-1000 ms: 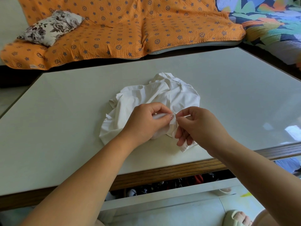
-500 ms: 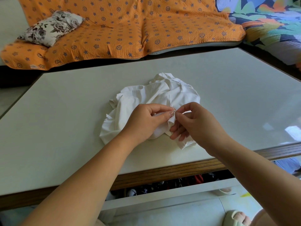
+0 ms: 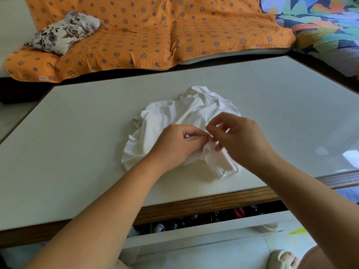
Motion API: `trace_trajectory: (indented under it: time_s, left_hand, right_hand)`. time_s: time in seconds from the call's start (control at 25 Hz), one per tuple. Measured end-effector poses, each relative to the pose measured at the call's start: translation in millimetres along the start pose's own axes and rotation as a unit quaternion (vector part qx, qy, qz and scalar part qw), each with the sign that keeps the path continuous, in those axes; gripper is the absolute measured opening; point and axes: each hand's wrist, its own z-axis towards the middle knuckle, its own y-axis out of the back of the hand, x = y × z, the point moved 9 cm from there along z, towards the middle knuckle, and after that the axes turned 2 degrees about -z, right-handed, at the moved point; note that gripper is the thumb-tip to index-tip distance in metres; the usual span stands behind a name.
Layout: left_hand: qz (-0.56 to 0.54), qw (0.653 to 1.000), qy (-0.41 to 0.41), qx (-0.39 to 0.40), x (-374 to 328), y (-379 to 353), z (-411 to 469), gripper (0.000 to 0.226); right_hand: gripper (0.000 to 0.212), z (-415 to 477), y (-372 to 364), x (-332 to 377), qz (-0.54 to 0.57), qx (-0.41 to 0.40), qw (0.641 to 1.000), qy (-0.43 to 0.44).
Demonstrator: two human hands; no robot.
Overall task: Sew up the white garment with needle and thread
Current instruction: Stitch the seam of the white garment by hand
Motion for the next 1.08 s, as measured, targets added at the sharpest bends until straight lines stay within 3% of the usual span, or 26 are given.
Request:
trace_trajectory:
  time_s: [0.12, 0.24, 0.32, 0.36, 0.44, 0.56, 0.68, 0.84, 1.08]
  left_hand:
    - [-0.019, 1.000, 0.016, 0.005, 2, 1, 0, 0.009]
    - [-0.037, 0.999, 0.027, 0.022, 3, -2, -1, 0.010]
    - [-0.043, 0.998, 0.034, 0.031, 4, -3, -2, 0.010]
    - [-0.042, 0.998, 0.038, 0.035, 5, -2, -2, 0.009]
    - [-0.045, 0.997, 0.049, 0.043, 6, -2, -3, 0.008]
    - [-0.055, 0.995, 0.060, 0.058, 7, -4, -5, 0.009]
    - [-0.054, 0.994, 0.066, 0.074, 8, -6, -5, 0.011]
    - [-0.076, 0.990, 0.075, 0.095, 9, -7, -8, 0.012]
    - [-0.069, 0.989, 0.078, 0.102, 9, -3, -9, 0.013]
  right_hand:
    - [0.010, 13, 19, -15, 0.159, -0.052, 0.983, -0.074]
    - [0.010, 20, 17, -25, 0.431, -0.017, 0.889, -0.152]
    - [0.011, 26, 19, -28, 0.511, -0.018, 0.846, -0.152]
    - [0.011, 30, 22, -31, 0.519, -0.028, 0.842, -0.142]
    - [0.009, 36, 30, -38, 0.468, -0.068, 0.873, -0.118]
    - [0.010, 39, 45, -43, 0.290, -0.134, 0.944, -0.079]
    - [0.007, 38, 49, -38, 0.136, -0.148, 0.979, -0.032]
    - [0.007, 36, 47, -34, 0.008, -0.133, 0.991, 0.010]
    - [0.016, 38, 52, -45, -0.097, -0.145, 0.985, 0.013]
